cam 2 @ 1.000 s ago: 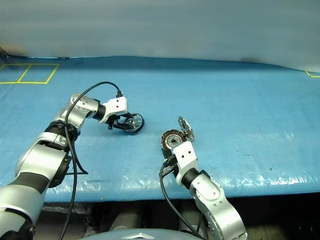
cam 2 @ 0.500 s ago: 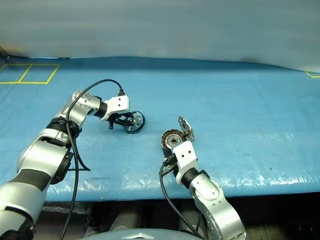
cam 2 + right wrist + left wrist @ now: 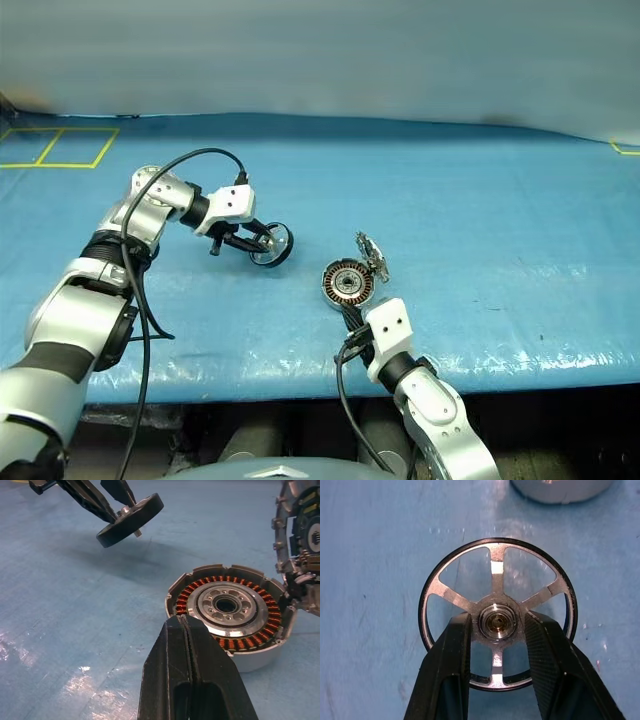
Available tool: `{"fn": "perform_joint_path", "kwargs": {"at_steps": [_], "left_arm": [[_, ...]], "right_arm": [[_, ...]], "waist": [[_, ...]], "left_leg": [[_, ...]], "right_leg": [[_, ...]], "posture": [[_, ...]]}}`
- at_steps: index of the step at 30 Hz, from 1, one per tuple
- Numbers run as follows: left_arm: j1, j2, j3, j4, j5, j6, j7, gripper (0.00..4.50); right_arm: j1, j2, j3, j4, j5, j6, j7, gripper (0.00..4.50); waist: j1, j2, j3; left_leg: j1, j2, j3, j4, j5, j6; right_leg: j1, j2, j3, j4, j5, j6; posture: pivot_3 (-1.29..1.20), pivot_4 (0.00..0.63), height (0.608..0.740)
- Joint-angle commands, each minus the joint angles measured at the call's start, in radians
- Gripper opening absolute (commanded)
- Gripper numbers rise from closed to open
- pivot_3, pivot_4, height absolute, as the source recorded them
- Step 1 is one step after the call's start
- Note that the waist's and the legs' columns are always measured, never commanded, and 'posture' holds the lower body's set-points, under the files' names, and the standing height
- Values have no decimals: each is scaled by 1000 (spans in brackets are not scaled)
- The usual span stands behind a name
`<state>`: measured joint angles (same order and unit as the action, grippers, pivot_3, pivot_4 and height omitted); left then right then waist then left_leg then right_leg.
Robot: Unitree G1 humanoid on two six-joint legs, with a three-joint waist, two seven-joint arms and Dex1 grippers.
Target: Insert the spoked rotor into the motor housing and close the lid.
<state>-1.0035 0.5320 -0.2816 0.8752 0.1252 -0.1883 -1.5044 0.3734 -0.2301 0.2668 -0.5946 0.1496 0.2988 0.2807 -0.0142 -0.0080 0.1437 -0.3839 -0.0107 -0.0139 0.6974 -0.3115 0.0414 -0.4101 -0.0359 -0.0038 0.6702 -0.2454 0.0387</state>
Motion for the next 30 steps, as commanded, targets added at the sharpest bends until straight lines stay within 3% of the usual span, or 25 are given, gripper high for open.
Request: {"fn": "perform_joint_path", "kwargs": {"at_steps": [1,6,13,30], "left_arm": [[65,-6,28,-188,-94,106,-56,1245],[160,-66,17,-388,-151,242,-1,1245],[163,-142,-21,-496,-164,337,52,1245],[38,-229,-146,-303,-68,160,79,1245]], "right_arm": [[46,7,-23,35,-2,-151,13,0],[70,35,-33,129,-10,-275,4,0],[64,79,-27,207,-9,-329,2,0],[72,104,-25,249,-33,-355,-17,0]], "waist": [[-1,0,0],[2,0,0],[2,0,0],[3,0,0]], "left_leg": [[0,0,1,0,0,1],[1,1,1,1,-1,1],[3,1,2,3,0,2],[4,2,7,2,0,2]], "right_leg": [[0,0,1,0,0,0],[0,0,2,3,0,0],[0,1,5,6,0,0],[-1,4,11,6,0,0]], "posture": [[0,150,740],[0,150,740],[0,150,740],[0,150,740]]}}
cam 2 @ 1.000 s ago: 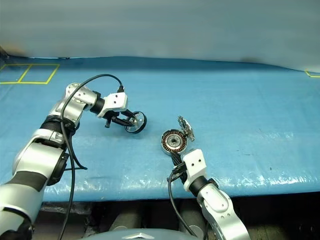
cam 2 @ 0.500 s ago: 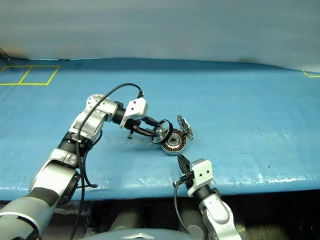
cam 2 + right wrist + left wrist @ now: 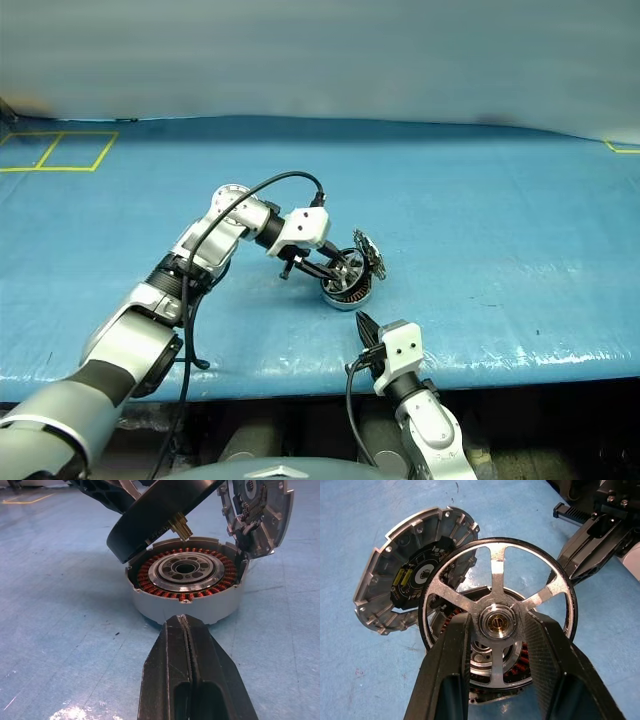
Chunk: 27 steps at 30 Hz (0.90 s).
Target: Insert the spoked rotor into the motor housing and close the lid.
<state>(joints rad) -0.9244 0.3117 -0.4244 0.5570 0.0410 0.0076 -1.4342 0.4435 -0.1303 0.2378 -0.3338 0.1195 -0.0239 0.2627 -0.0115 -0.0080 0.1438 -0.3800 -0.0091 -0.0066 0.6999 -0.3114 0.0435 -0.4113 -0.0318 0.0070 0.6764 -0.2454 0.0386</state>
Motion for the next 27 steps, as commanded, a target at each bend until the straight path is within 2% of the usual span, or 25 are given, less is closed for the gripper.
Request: {"fn": "perform_joint_path", "kwargs": {"at_steps": [1,10,21,22,27], "left_arm": [[-47,-7,-13,32,31,-57,14,1245],[-81,-6,-28,120,83,-111,30,1245],[-94,-9,-44,138,99,-129,3,1245],[-98,-11,-43,138,97,-132,0,1974],[-112,-16,-34,131,88,-149,-3,3510]], "right_arm": [[3,6,4,-12,-3,-34,0,0],[5,15,2,-2,-14,-34,-8,0],[-3,18,-1,5,-37,-12,-25,0],[-3,17,0,6,-39,-11,-26,0],[-6,19,2,8,-40,-5,-30,0]], "waist": [[0,0,0],[0,0,0],[-1,0,0],[0,0,0],[0,0,0]], "left_leg": [[0,0,0,0,0,0],[0,0,1,0,0,1],[0,1,1,0,0,0],[0,1,2,0,0,1],[0,1,2,0,0,1]], "right_leg": [[0,0,0,0,0,0],[-1,1,1,0,0,0],[-1,1,2,0,0,0],[-1,1,2,0,0,0],[-1,1,2,0,0,0]], "posture": [[0,150,740],[0,150,740],[0,150,740],[0,150,740],[0,150,740]]}}
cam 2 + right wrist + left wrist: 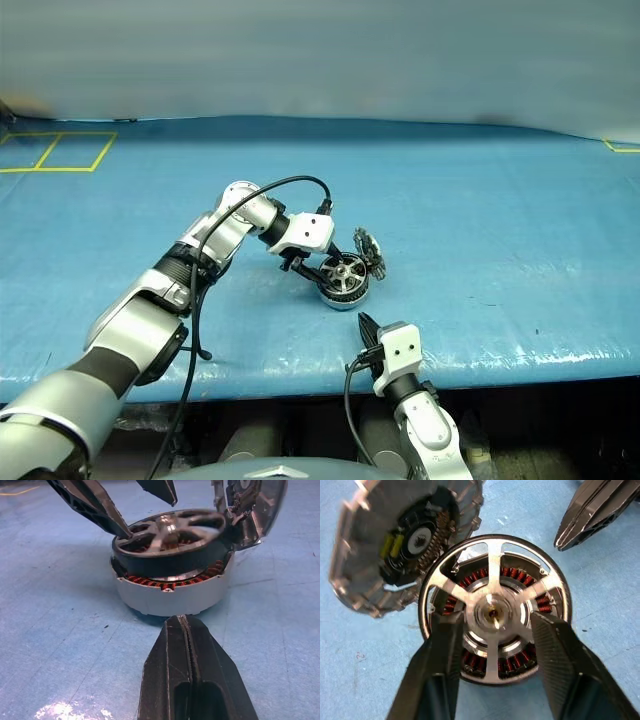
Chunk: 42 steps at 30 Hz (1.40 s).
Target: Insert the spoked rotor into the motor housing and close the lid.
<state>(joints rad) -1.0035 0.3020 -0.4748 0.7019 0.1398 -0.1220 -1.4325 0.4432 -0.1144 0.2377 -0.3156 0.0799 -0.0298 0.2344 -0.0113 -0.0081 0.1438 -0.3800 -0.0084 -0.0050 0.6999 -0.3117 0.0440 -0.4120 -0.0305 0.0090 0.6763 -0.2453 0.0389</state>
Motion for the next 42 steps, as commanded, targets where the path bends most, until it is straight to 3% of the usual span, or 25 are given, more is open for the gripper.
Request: {"fn": "perform_joint_path", "kwargs": {"at_steps": [1,4,7,9,16,18,24,29,34,42], "left_arm": [[-34,-8,21,-22,-20,-13,-10,3510],[-25,-7,35,-63,-56,21,-44,3510],[-4,11,38,-108,-81,51,-74,2852],[10,22,40,-138,-91,73,-86,2224],[344,149,105,-511,-172,297,6,20],[464,158,147,-623,-197,334,82,20],[846,6,326,-854,-276,385,476,20],[1062,-52,323,-894,-238,206,638,20],[1161,-94,303,-831,-211,-8,729,20],[1152,-122,270,-677,-208,-155,776,20]], "right_arm": [[-5,3,2,-10,1,3,-2,0],[-5,3,1,-13,4,10,-2,0],[-7,3,-2,-18,7,18,0,0],[-9,3,-2,-22,9,22,0,0],[3,-6,-70,-101,50,93,-23,0],[-4,-8,-115,-123,62,147,-49,0],[-131,-38,-195,-162,8,309,-121,0],[-277,-29,-208,-152,-27,435,-174,0],[-426,-32,-208,-121,12,521,-130,0],[-603,-81,-207,21,87,583,22,0]], "waist": [[0,0,0],[0,0,0],[0,0,0],[-2,0,0],[-9,2,-1],[0,2,-1],[2,2,-1],[3,2,-1],[6,2,-1],[0,2,-1]], "left_leg": [[0,0,0,0,0,0],[0,0,0,0,0,0],[0,0,0,0,0,0],[0,0,0,0,0,0],[1,2,0,-2,0,0],[1,1,0,-2,0,0],[2,-1,0,-1,0,1],[3,0,0,-1,1,-1],[3,-1,0,-1,3,1],[3,-1,2,-1,4,2]], "right_leg": [[0,0,0,0,0,0],[0,0,0,0,0,0],[0,0,0,0,0,0],[0,0,1,0,0,0],[-1,0,4,1,-1,-1],[0,-6,4,0,0,-1],[1,-13,2,0,1,1],[0,-12,1,1,2,-2],[1,-13,0,0,5,-2],[1,-12,0,-2,7,-1]], "posture": [[0,150,740],[0,150,740],[0,150,740],[0,150,740],[0,150,740],[0,150,740],[0,150,740],[0,150,740],[0,150,740],[0,150,740]]}}
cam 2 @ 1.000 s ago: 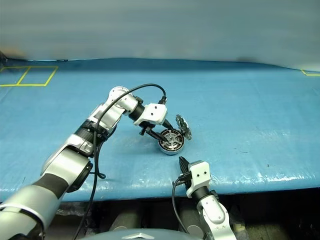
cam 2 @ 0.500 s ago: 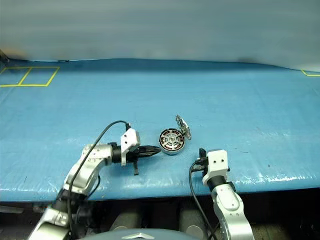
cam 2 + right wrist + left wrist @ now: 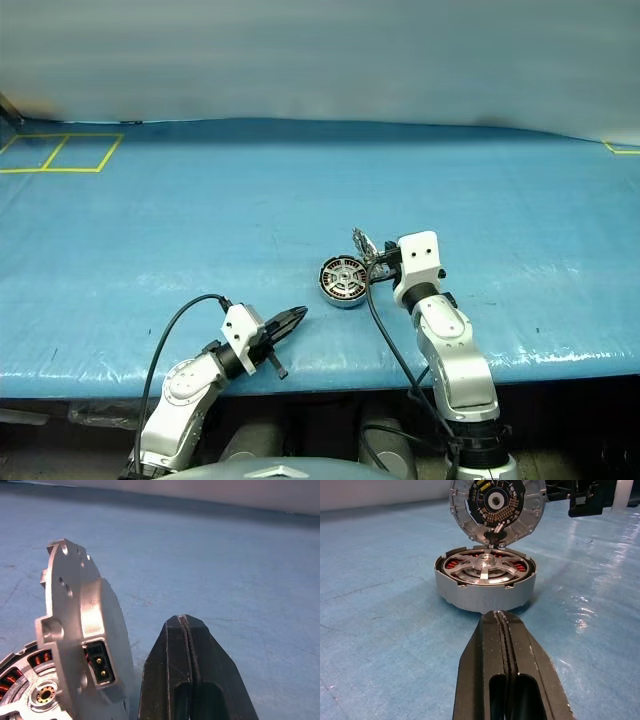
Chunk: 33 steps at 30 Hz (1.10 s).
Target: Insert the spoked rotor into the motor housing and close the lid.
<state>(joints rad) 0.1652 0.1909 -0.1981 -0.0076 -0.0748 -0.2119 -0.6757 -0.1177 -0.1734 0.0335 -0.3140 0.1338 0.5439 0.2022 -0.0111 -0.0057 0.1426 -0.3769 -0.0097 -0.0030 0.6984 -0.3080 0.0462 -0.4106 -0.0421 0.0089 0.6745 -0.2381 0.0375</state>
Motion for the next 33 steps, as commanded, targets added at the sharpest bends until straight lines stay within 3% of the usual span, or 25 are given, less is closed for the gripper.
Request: {"fn": "perform_joint_path", "kwargs": {"at_steps": [1,11,23,33], "left_arm": [[-23,-15,-9,50,5,-79,23,20],[-31,-22,-31,93,-12,-81,34,20],[-20,-12,-28,123,-15,-102,51,20],[-30,-7,-26,142,-12,-123,58,20]], "right_arm": [[-56,-27,-3,38,41,7,74,0],[-89,-36,48,48,125,-7,229,0],[-6,91,162,92,90,-46,159,0],[35,173,118,56,126,-72,86,0]], "waist": [[1,0,0],[-3,0,0],[-1,0,0],[-2,0,0]], "left_leg": [[0,0,0,0,0,0],[0,0,0,-1,0,1],[0,0,0,-2,-1,1],[0,1,0,-4,0,1]], "right_leg": [[0,0,0,0,0,0],[0,0,0,-1,0,0],[0,-1,0,-4,1,1],[0,-1,-1,-5,1,1]], "posture": [[0,150,740],[0,150,740],[0,150,740],[0,150,740]]}}
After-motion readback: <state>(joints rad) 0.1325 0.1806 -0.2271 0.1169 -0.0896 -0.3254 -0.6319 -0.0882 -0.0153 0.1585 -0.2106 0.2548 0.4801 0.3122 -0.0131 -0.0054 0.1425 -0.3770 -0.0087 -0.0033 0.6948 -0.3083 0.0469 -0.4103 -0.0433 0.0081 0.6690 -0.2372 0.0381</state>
